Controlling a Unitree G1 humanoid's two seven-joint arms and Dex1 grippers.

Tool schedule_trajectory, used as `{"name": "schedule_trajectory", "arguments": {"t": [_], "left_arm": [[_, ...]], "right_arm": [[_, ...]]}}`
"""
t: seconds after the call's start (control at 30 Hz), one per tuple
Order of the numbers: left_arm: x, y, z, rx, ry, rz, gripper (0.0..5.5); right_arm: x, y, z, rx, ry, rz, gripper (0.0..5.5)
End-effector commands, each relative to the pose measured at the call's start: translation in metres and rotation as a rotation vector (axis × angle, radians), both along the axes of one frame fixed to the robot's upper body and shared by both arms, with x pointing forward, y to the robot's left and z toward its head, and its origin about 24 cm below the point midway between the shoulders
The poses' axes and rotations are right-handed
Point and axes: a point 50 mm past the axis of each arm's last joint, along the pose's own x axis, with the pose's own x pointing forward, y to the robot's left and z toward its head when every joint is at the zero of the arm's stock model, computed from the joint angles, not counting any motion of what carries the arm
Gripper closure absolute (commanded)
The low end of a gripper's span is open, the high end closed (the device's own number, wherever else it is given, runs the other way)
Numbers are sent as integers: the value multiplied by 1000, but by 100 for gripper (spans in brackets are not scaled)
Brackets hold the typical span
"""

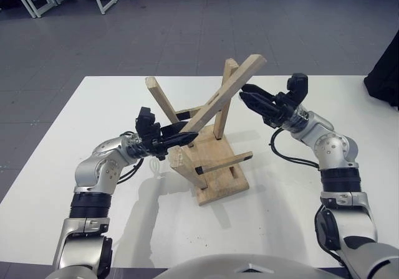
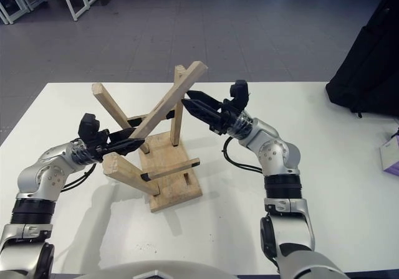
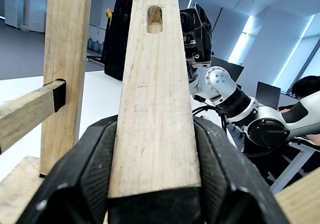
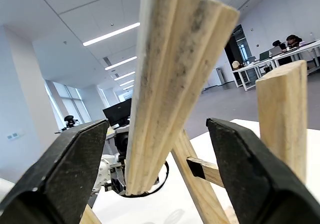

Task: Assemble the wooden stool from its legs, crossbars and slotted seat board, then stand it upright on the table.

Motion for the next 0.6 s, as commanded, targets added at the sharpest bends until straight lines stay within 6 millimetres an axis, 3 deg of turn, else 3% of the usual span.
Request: {"name": "schedule_trajectory", "arguments": {"t": [0.03, 0.23, 0.53, 0.6], "left_arm": [[2, -2, 2, -28, 48, -45, 346], [-1, -4, 1, -46, 89, -69, 346], [-4, -10, 0, -69, 116, -117, 346], [-6, -13, 0, -77, 126, -135, 346]], "right_arm": [[3, 3, 9, 25, -3, 32, 190], [1, 6, 8, 44, 31, 74, 190], [2, 7, 8, 97, 64, 88, 342], [2, 9, 6, 83, 63, 87, 346]]}}
